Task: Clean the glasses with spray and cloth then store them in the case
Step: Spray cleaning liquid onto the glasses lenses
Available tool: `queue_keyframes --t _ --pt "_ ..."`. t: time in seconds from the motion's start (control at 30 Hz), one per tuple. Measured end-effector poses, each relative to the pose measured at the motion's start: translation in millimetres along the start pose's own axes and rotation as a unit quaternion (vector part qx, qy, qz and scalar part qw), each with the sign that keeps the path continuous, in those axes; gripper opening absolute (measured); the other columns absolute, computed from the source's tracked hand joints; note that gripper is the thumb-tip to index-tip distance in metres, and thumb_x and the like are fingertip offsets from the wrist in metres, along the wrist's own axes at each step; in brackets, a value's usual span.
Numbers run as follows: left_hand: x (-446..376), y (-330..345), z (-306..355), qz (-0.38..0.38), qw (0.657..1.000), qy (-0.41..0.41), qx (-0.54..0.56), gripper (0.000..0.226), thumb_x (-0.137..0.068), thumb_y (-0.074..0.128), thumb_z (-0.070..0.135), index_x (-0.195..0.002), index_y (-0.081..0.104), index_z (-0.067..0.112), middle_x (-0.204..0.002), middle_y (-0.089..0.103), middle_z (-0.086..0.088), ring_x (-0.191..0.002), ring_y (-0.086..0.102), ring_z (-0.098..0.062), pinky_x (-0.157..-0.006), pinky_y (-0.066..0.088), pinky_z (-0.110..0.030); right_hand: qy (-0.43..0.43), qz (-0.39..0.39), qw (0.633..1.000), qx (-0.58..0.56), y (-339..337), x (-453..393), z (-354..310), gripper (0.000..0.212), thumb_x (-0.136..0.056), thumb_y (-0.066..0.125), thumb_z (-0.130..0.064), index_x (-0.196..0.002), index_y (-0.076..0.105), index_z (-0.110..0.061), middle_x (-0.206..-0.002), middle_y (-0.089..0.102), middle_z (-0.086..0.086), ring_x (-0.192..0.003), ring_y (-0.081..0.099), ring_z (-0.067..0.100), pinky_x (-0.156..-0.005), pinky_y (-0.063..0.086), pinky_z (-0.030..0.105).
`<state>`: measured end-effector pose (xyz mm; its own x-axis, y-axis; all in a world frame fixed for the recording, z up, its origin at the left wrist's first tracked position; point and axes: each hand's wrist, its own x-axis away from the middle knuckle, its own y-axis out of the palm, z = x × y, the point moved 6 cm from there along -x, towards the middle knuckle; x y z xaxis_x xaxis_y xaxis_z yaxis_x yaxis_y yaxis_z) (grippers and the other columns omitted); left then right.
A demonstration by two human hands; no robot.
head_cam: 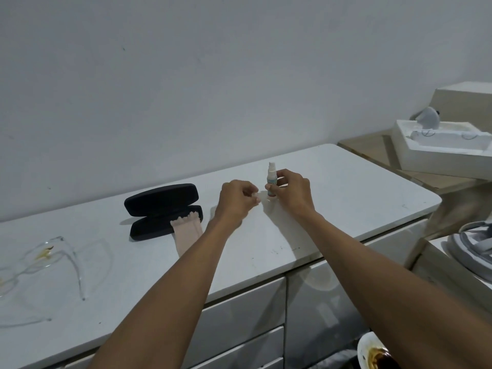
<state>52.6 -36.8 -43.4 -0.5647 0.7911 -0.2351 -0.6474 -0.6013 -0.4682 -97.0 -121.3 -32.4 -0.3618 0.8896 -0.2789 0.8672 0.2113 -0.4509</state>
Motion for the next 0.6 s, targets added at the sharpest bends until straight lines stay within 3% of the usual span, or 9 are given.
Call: queue_keyframes --t 0.2,0.4,0.5,0.6 --pt "3.3 1.9 7.3 -0.038 0.995 0.028 -0.083 0.026 -0.076 0.081 0.0 -0.099 0.075 0.009 -0.086 0.071 -0.01 -0.073 0.061 -0.02 -0.07 0.051 -0.027 0.006 -0.001 1.0 -0.002 0.1 2.7 -0.6 0.028 -0.089 0.074 -0.024 -0.116 0.07 -0.016 -0.099 0.072 0.001 -0.086 0.068 0.019 -0.084 0.051 0.033" --pt "8.8 -8.8 20.6 -0.079 0.992 0.035 -0.097 0.058 -0.078 0.082 0.007 -0.131 0.061 0.02 -0.11 0.063 -0.01 -0.084 0.058 -0.015 -0.056 0.045 -0.007 0.025 0.026 0.998 -0.045 -3.2 6.9 -6.9 0.021 -0.088 0.072 -0.021 -0.107 0.071 -0.013 -0.096 0.074 0.0 -0.091 0.071 0.02 -0.08 0.052 0.031" --pt "14.3 -41.6 40.9 -0.025 0.982 0.114 -0.149 0.055 -0.082 0.081 0.02 -0.133 0.059 0.021 -0.11 0.067 -0.007 -0.094 0.063 -0.02 -0.08 0.052 -0.025 0.01 0.036 0.995 -0.094 -3.3 12.2 -29.1 0.016 -0.087 0.074 -0.018 -0.101 0.068 -0.012 -0.092 0.075 0.002 -0.08 0.075 0.017 -0.076 0.059 0.031" --pt "26.6 -89.4 56.8 0.039 0.976 0.155 -0.148 0.049 -0.086 0.077 0.022 -0.132 0.06 0.021 -0.105 0.068 -0.004 -0.091 0.064 -0.019 -0.087 0.055 -0.035 -0.033 0.037 0.992 -0.118 3.5 22.7 -66.3 0.015 -0.089 0.072 -0.019 -0.101 0.065 -0.015 -0.088 0.074 0.001 -0.074 0.074 0.017 -0.073 0.061 0.034"
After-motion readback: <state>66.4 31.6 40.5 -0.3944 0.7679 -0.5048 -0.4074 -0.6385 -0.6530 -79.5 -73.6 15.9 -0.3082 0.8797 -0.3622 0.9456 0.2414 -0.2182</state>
